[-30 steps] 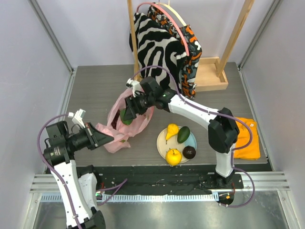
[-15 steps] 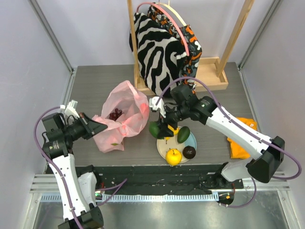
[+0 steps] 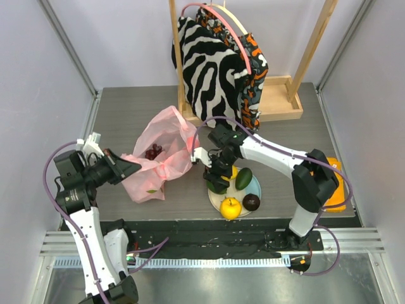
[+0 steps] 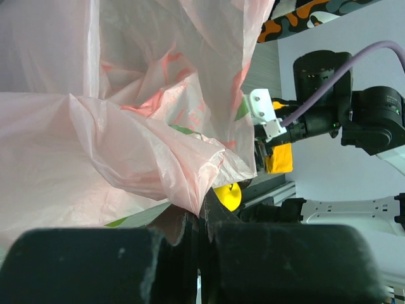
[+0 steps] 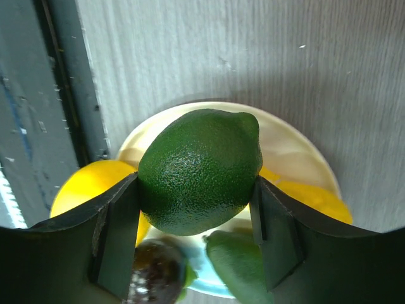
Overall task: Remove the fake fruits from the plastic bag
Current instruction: Place the fake fruit on the plate.
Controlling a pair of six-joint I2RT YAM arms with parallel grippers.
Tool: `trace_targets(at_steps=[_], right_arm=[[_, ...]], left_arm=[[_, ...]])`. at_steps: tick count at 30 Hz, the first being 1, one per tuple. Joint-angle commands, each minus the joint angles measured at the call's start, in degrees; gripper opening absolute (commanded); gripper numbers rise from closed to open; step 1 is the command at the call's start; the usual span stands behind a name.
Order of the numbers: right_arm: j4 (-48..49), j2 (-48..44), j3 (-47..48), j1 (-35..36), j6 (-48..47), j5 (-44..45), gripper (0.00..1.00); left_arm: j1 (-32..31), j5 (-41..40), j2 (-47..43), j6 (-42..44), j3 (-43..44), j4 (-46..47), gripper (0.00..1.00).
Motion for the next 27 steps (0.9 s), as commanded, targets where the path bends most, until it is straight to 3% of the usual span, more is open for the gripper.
trace_targets(at_steps=[1,6,11,18,23,26,27], right_arm=[[-3.52,2.53,4.91,0.04,-4.98,2.00,0.06],[-6.43,4.20,5.43,0.04,-8.14,1.74,0.21],[-9.86,3.33,5.96,0.04,-10.69,0.33,0.64],[-12.40,-0.54,14.47,-0.05,-7.53,-5.47,1.00],[-17.32,0.60,21.85,-0.05,-8.15,-6.09,1.00],[-16.46,-0.54,28.25,0.04,-5.34,-10.03,1.00],[-14.80,-0.98,29.85,-0.05,0.15,-13.26,1.00]], left_arm=[[0.40,-1.00,-1.01,1.02,2.51,-0.91,0.00],[0.40,-1.35,-1.28,1.64,2.51,-1.61,0.00],[0.40,-1.18,-0.66,3.13,3.30,-4.33,0.00],[0.40,0.49,-0.58,3.92,2.17,-9.17,0.00],[0.31,1.63,0.30,2.17,0.93,-7.25,0.00],[0.14,0.24,0.22,1.81,0.67,-6.71,0.00],[0.05,-0.38,0.30,2.59,0.84,-7.58,0.00]])
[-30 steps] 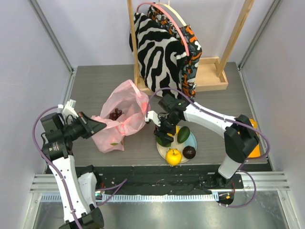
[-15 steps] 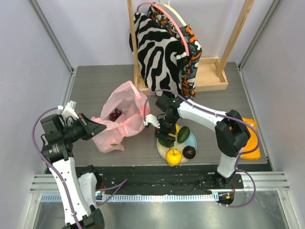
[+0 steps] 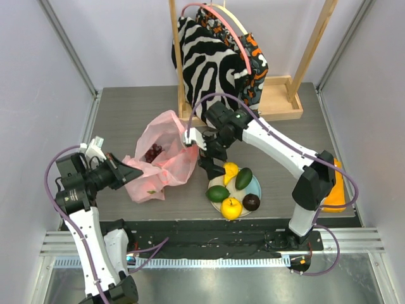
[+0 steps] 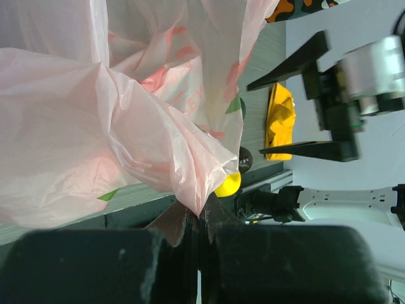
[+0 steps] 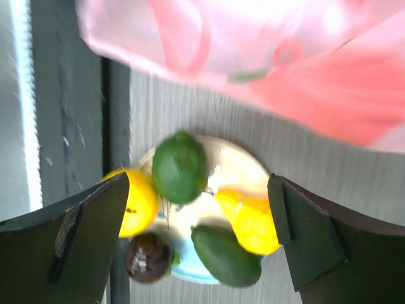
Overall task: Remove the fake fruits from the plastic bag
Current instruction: Place the fake fruit on the plate, then take out the fake fruit from the plastic bag.
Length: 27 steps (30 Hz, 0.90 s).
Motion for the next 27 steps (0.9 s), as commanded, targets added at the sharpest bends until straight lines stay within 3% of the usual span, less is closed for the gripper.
trace_targets(at_steps=[1,3,4,5,6,7,11,15,19,27], right_arm=[[7.74,-4.70,8.71,0.04,12.14,-8.66,1.00],[20.58,-7.60,5.92,0.04,25.04,-7.62,1.00],[33.00,-8.39,4.51,0.04,35.37,-6.74,0.99],[38.52,-8.66,1.97,0.13,38.61,-6.99,0.97],[43.54,-8.14,1.16,0.91,41.16,-7.34,0.91],[50.29,-7.18,0.81,1.62,45.02,-6.91,0.77],[49.57,4.24,7.20,5.84,45.40,-2.45,0.60],[53.77,12.07,5.90,7.33,50.94,4.25,0.47],[53.79,17.00,7.83,8.74,52.79,6.45,0.38],[48.00,12.18,-2.52,11.55,49.28,14.44,0.40]], left_arm=[[-0.04,-1.08,0.26,0.35,0.14,-2.86,0.00],[-0.13,-2.58,1.83,4.01,0.93,-11.00,0.00],[-0.21,-2.59,2.71,5.61,1.20,-14.37,0.00],[-0.13,-0.24,3.42,7.37,-0.02,-17.36,0.00],[-0.82,2.05,3.16,7.30,-0.99,-18.35,0.00],[-1.00,2.25,2.55,7.73,-0.65,-19.40,0.00],[-1.01,2.93,3.69,9.57,2.77,-21.60,0.00],[-1.09,6.46,3.60,16.87,7.60,-31.06,0.00],[-1.88,0.51,2.55,16.53,9.99,-32.42,0.00],[-1.36,-9.16,2.02,11.62,7.97,-28.82,0.00]])
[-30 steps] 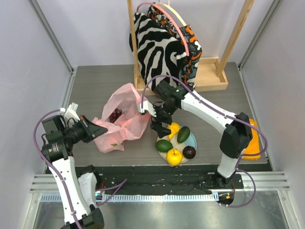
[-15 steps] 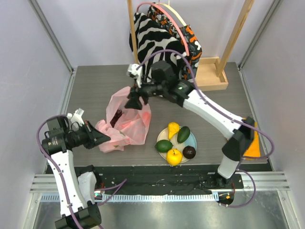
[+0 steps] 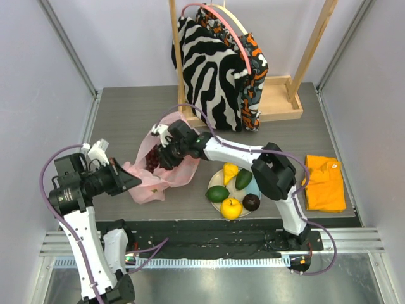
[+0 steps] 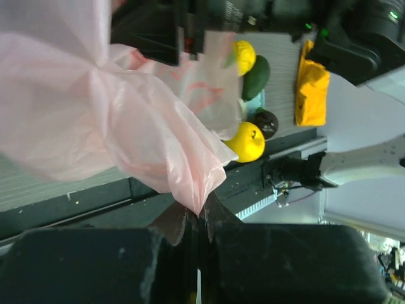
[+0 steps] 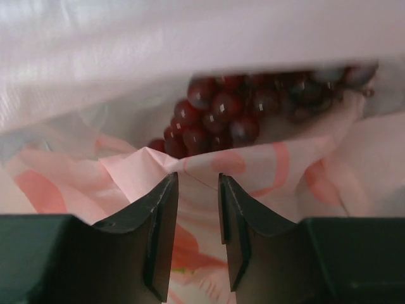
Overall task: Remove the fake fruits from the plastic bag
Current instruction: Take out the fake fruit from the plastic bag.
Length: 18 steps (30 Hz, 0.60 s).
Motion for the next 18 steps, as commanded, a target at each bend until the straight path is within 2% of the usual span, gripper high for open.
trace_targets(at_steps=[1,2,4,6,8,13,15,18], right_arm=[[-2.07,-9.55,-6.15,1.96,-2.91,6.42,0.41],[-2.07,-10.78,-10.44,2.22,-3.02,7.39,0.42],[-1.20,-12.20,-12.67,2.49,-0.84,8.98,0.47],[0.72,-11.76,-11.10,2.40,0.75,11.26,0.53],[2.58,-11.06,-7.43,2.49,2.51,14.95,0.57],[3.73,-3.78,2.77,2.49,5.15,21.45,0.70],[3.38,-2.45,4.02,2.40,7.34,27.16,0.81],[2.76,0.45,5.69,2.14,9.37,28.85,0.86]], left_arm=[[0.41,-9.49,-0.19,-3.88,-1.32,-12.69,0.00],[0.59,-18.48,-0.19,-5.82,-2.37,-11.46,0.00],[1.02,-21.21,0.07,-8.91,-5.53,-8.82,0.00],[1.99,-18.23,0.68,-8.04,-6.60,-8.37,0.00],[2.35,-20.75,1.92,-8.20,-6.08,-8.72,0.00],[2.35,-19.46,3.94,-7.86,-7.13,-8.64,0.00],[2.43,-17.88,3.59,-7.42,-7.30,-8.72,0.00],[2.35,-16.65,2.45,-6.89,-7.30,-9.08,0.00]])
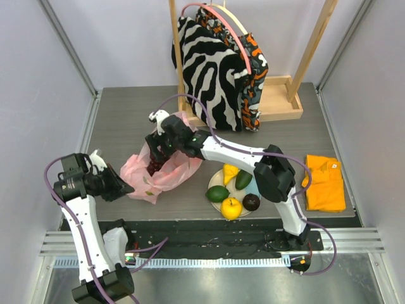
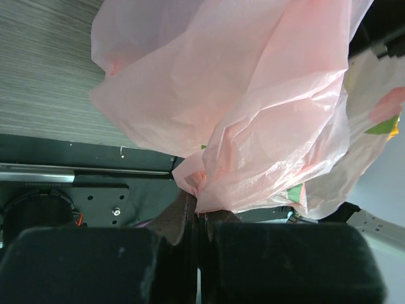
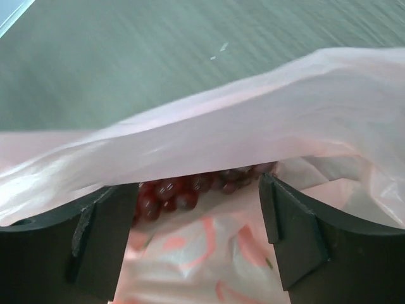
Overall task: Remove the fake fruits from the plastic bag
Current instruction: Take out the fake fruit from the plastic bag.
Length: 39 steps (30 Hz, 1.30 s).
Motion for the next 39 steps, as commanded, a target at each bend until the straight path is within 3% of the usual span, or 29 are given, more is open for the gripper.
trace_targets(at_steps=[1,6,9,13,14,17,18,23,29,36,39], right_arm=[[0.77,3.97,3.81,-0.53,4.13,7.01,0.86],[0.07,9.34,5.66,-0.35,6.41,5.08,0.85],[0.76,11.44,6.54,0.08,6.42,5.61,0.79],[1.39,12.16,7.50,0.08,3.18,6.05,0.51],[1.56,11.98,7.51,0.00,2.47,5.79,0.33],[1.91,8.83,6.98,-0.62,0.27,2.37,0.12],[1.83,7.77,6.81,-0.88,-0.26,2.01,0.10],[1.83,-2.68,3.74,-1.93,-4.57,-10.36,0.03],[2.09,-14.10,-2.94,-2.37,-7.74,-16.71,0.01],[3.05,-20.71,-7.60,-2.55,-6.86,-18.65,0.01],[9.90,-21.86,-10.41,-4.22,-2.13,-25.58,0.01]], left_arm=[[0.38,2.11,-1.33,0.48,0.13,-8.29,0.00],[0.38,2.99,-1.77,0.74,0.04,-8.38,0.00],[0.38,3.52,-1.86,0.65,-0.13,-8.38,0.00],[0.38,3.60,-2.30,0.48,-0.31,-8.20,0.00],[0.47,3.52,-2.39,0.39,-0.40,-7.94,0.00],[0.56,3.43,-2.65,-0.05,-0.75,-7.76,0.00],[0.64,3.52,-2.57,-0.23,-1.01,-7.50,0.00],[1.43,3.69,-1.25,-0.32,-0.93,-4.78,0.00],[1.44,2.81,2.26,-1.02,-0.13,1.99,0.00],[1.52,4.57,1.92,-3.82,-1.36,5.94,0.00],[1.44,7.81,1.30,-7.76,-2.24,10.50,0.00]])
